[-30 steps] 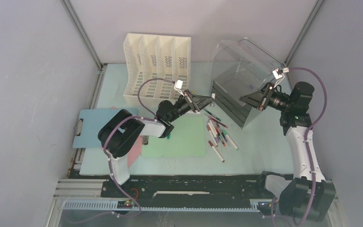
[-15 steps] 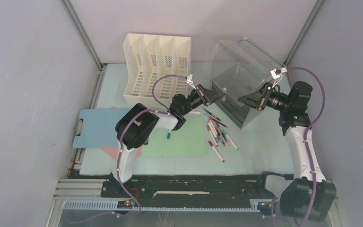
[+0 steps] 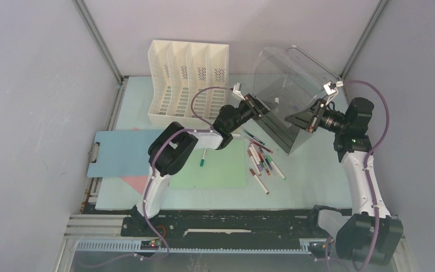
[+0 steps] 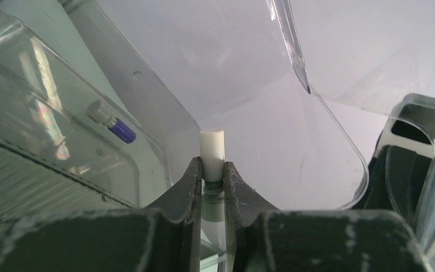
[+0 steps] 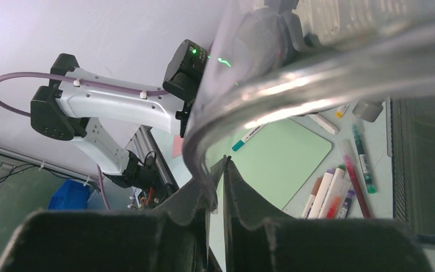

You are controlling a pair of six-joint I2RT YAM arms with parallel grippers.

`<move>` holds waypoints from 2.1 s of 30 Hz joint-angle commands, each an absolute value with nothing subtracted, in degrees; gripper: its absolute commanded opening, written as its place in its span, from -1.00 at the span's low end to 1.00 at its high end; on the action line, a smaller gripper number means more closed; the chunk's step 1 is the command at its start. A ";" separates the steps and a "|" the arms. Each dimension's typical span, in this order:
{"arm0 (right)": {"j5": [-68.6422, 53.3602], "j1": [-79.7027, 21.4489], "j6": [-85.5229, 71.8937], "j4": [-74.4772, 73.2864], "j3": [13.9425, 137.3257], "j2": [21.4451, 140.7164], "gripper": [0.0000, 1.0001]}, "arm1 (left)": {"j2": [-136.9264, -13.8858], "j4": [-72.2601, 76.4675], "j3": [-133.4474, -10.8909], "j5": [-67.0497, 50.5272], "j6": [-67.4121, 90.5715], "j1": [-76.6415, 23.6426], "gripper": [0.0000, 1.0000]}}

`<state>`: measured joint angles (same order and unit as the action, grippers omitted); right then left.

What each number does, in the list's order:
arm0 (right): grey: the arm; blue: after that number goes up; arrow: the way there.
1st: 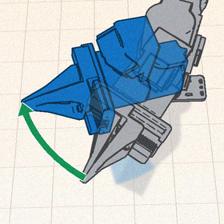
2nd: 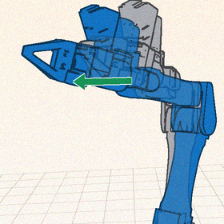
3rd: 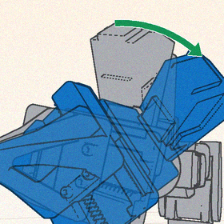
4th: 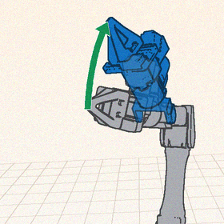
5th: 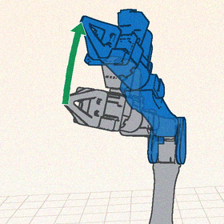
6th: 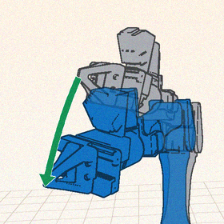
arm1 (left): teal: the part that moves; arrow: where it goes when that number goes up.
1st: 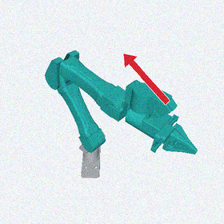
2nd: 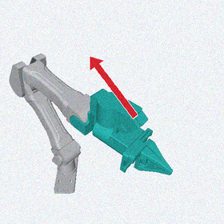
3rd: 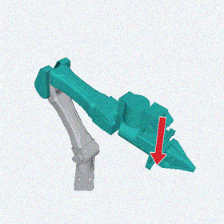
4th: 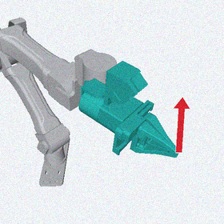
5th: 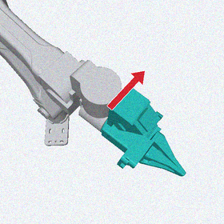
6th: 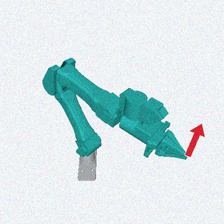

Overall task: Organize the desk
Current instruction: Place the stationery in the drawer, then open the drawer in the storage box.

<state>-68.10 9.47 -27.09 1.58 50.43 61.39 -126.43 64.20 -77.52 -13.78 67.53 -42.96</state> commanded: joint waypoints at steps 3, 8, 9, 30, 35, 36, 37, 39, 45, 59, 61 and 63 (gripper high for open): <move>-73.98 7.74 -28.35 0.56 52.50 59.85 -0.67 | -127.85 59.83 -82.55 -9.77 68.35 -43.69 -0.62; -74.03 7.77 -28.43 0.61 52.52 59.61 -0.67 | -127.46 58.34 -82.37 -7.83 66.50 -44.29 -0.28; -74.07 7.78 -28.43 0.62 52.55 59.55 -0.67 | -127.44 58.08 -82.39 -7.55 66.30 -44.34 -0.23; -74.18 7.82 -28.21 0.35 52.55 58.99 -0.67 | -123.56 60.81 -78.43 -7.78 63.41 -44.34 -0.11; -74.16 7.77 -27.87 0.31 52.56 59.07 -0.67 | -120.20 63.34 -73.46 -7.82 61.79 -44.32 -0.11; -74.18 7.76 -27.91 0.28 52.51 59.05 -0.67 | -119.67 63.71 -72.31 -7.89 61.47 -44.30 -0.11; -74.10 7.77 -27.81 0.26 52.55 59.06 -0.67 | -118.99 64.03 -71.18 -8.00 61.02 -44.36 -0.11; -74.02 7.75 -27.67 0.29 52.54 59.14 -0.67 | -117.71 64.79 -68.56 -7.87 60.06 -44.30 -0.11; -73.75 7.73 -27.08 0.26 52.52 59.26 -0.67 | -113.91 66.88 -60.55 -7.01 56.72 -44.30 -0.11; -71.12 7.73 -17.47 -7.36 52.61 58.16 -0.64 | -93.76 56.93 -39.62 2.07 36.19 -44.41 -0.11; -69.69 7.73 -14.84 -9.18 52.74 57.73 -0.63 | -89.33 52.13 -37.95 4.40 32.14 -44.39 -0.11; -67.86 7.80 -11.82 -12.24 53.26 57.40 -0.63 | -85.10 47.68 -35.98 7.67 28.34 -44.38 -0.10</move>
